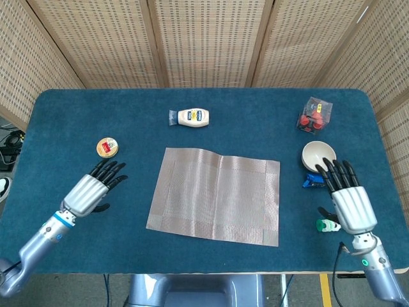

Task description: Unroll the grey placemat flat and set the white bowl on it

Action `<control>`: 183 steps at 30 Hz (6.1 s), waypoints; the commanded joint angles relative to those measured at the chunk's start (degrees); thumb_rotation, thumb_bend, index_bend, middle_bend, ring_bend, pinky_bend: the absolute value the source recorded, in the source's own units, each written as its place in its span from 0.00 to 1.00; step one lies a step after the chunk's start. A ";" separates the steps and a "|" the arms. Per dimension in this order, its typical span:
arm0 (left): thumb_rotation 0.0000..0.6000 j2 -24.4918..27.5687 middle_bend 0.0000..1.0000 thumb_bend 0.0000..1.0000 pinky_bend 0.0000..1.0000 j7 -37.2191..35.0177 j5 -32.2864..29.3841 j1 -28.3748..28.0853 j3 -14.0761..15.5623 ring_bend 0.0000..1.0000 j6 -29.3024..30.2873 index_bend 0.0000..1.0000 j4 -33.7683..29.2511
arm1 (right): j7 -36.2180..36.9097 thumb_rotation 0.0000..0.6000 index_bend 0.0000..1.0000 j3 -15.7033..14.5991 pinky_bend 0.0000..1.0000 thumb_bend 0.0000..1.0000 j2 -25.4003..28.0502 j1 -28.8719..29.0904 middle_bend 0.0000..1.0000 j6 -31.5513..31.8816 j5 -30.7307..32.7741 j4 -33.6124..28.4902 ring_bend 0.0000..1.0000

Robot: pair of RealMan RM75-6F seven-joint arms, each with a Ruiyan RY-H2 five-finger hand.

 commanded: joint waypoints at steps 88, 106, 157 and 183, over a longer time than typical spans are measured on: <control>1.00 -22.62 0.00 0.52 0.00 -2.04 -3.59 -14.71 5.35 0.00 -7.88 0.39 18.97 | 7.99 1.00 0.02 4.08 0.00 0.00 0.41 -10.61 0.00 1.37 -6.57 -1.06 0.00; 1.00 -23.53 0.00 0.56 0.00 -2.47 -4.48 -15.01 5.25 0.00 -7.95 0.52 19.13 | 8.61 1.00 0.02 4.48 0.00 0.00 0.66 -10.93 0.00 1.13 -7.11 -1.41 0.00; 1.00 -10.31 0.00 0.55 0.00 7.42 -5.67 -6.30 10.61 0.00 -3.01 0.80 2.27 | 9.47 1.00 0.04 4.69 0.00 0.00 1.11 -11.67 0.00 1.89 -8.76 -1.97 0.00; 1.00 -5.08 0.00 0.55 0.00 13.18 -5.57 -1.42 12.26 0.00 -1.80 0.80 -1.08 | 9.48 1.00 0.04 4.46 0.00 0.00 1.47 -12.18 0.00 2.80 -9.91 -2.57 0.00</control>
